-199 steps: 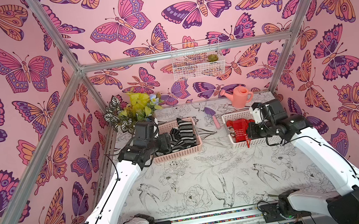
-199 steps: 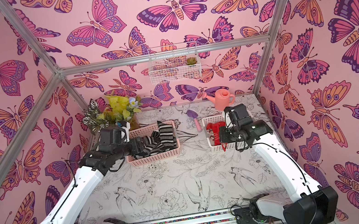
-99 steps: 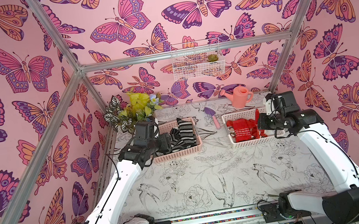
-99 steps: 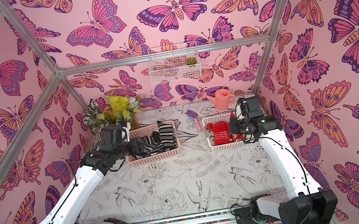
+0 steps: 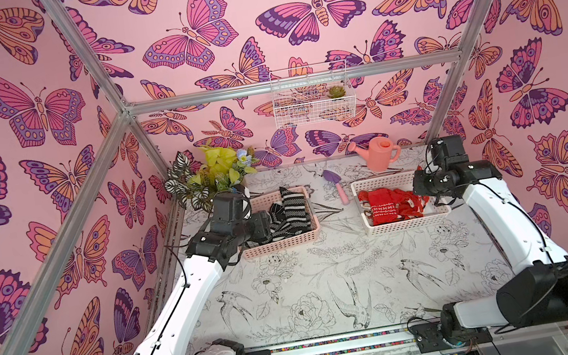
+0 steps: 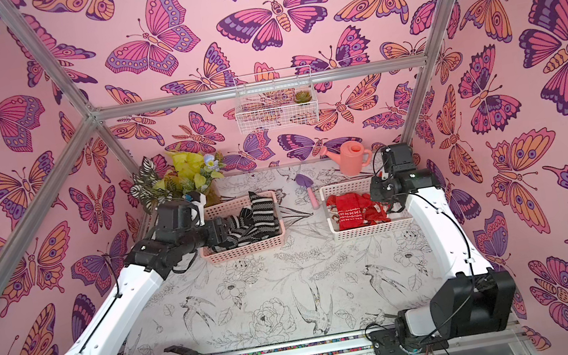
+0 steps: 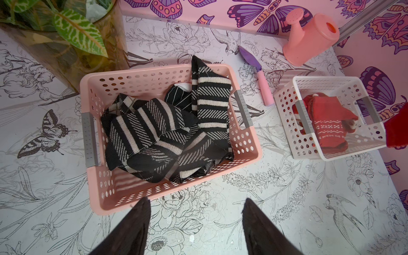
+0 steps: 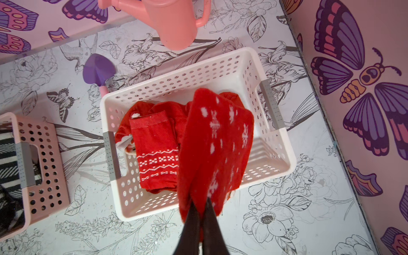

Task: Sort the socks into the basket by color
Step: Place the sock in the bin.

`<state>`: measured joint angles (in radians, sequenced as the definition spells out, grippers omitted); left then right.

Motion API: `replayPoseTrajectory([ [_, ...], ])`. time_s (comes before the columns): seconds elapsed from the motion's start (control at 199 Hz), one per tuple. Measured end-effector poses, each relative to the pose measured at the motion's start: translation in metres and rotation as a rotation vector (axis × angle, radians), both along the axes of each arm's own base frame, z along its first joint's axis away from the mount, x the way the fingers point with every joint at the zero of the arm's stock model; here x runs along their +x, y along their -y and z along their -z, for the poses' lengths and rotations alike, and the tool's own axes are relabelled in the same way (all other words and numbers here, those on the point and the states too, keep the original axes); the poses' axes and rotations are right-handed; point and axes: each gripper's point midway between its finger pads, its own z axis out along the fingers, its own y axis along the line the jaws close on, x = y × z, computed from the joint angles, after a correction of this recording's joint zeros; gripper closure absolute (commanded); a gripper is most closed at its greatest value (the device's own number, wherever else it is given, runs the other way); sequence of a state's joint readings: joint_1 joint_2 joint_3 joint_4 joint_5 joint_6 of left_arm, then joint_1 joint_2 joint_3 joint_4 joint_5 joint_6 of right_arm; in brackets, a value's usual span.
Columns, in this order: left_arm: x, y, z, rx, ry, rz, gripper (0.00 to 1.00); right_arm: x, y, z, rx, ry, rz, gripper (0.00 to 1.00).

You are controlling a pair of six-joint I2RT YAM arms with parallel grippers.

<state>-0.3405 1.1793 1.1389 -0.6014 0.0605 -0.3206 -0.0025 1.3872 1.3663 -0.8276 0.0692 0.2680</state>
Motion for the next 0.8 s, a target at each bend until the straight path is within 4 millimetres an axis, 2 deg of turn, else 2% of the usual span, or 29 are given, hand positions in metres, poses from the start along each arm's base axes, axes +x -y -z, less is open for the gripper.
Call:
replayPoseTrajectory([
  [0.316,-0.005,-0.002,-0.009,0.004,0.029,0.011,0.32,0.013,0.008,0.020,-0.006,-0.042,0.023,0.96],
  [0.802,-0.005,-0.002,-0.009,0.004,0.029,0.011,0.32,0.039,0.003,0.073,0.030,-0.159,0.019,0.96],
])
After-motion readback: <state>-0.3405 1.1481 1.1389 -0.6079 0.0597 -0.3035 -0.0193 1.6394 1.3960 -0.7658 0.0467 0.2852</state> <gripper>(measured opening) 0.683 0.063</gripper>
